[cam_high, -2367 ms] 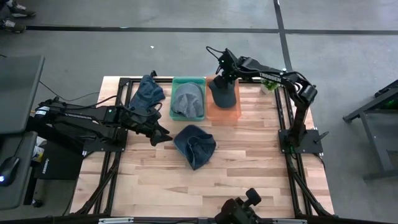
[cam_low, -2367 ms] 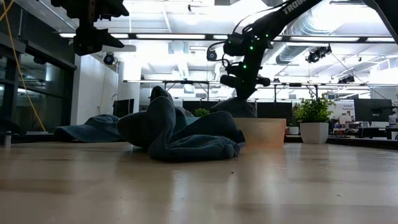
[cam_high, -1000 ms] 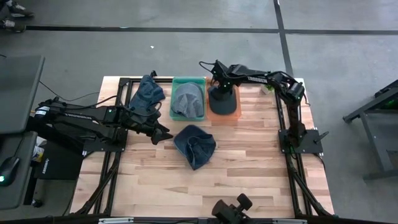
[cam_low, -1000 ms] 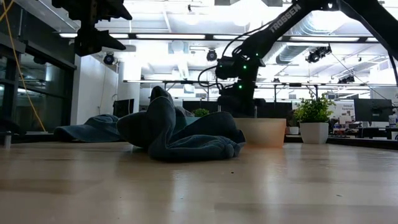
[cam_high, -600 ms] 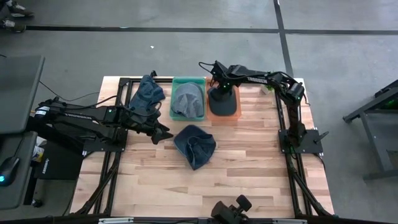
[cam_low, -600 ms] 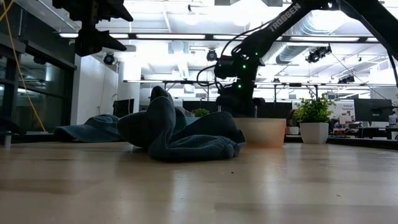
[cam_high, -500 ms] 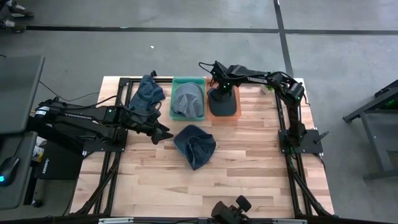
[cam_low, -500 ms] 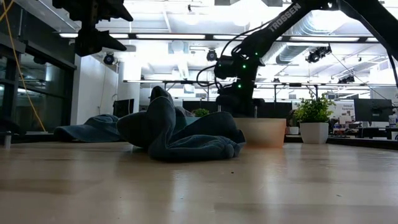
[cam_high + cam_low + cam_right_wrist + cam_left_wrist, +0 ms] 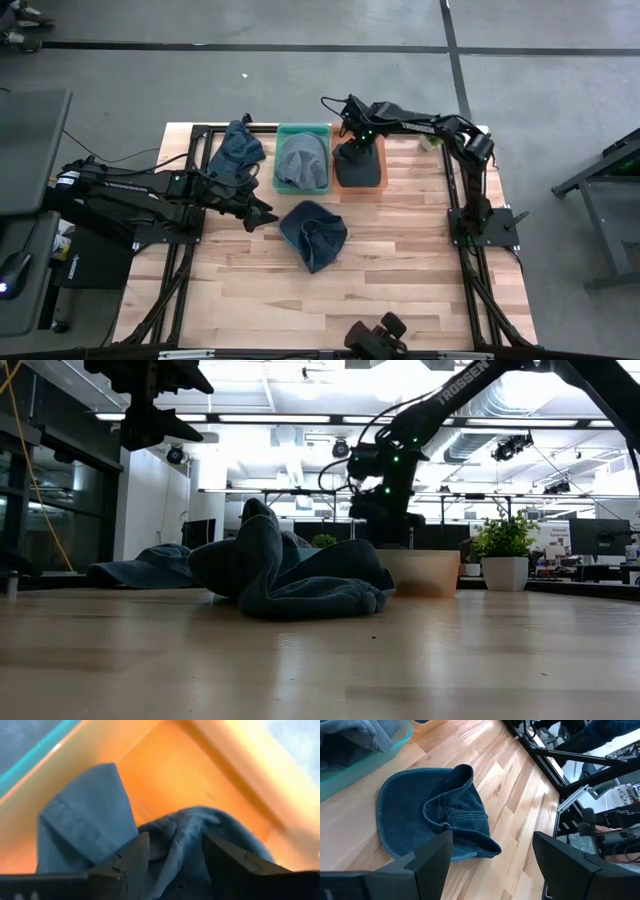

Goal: Pick & Place hat
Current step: Put the bottom right black cap into the orange bin, then put the top black cap into the orange bin

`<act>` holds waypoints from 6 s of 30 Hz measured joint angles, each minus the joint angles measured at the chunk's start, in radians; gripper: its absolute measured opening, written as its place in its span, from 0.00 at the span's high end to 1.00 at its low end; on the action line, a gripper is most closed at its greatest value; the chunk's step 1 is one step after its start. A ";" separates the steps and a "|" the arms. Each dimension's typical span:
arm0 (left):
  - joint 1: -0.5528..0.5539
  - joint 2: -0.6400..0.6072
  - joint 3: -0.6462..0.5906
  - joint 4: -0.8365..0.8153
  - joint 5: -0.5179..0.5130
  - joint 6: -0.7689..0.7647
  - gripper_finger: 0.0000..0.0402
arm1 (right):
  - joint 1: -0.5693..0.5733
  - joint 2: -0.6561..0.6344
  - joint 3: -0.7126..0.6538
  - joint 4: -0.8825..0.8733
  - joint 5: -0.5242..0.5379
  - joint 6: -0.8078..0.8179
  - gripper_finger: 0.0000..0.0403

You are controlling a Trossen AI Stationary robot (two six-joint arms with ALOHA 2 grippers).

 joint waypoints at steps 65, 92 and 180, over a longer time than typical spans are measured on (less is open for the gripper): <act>0.001 -0.002 0.001 -0.047 -0.260 0.057 0.32 | 0.524 -0.559 -0.001 -0.203 -0.027 -0.037 0.99; 0.000 -0.047 0.000 -0.692 -0.720 -1.026 0.32 | 0.586 -0.709 -0.493 0.258 0.044 0.253 1.00; 0.538 0.191 -0.432 0.078 -0.659 -1.069 0.33 | 0.583 -0.776 -0.491 0.290 -0.008 0.059 1.00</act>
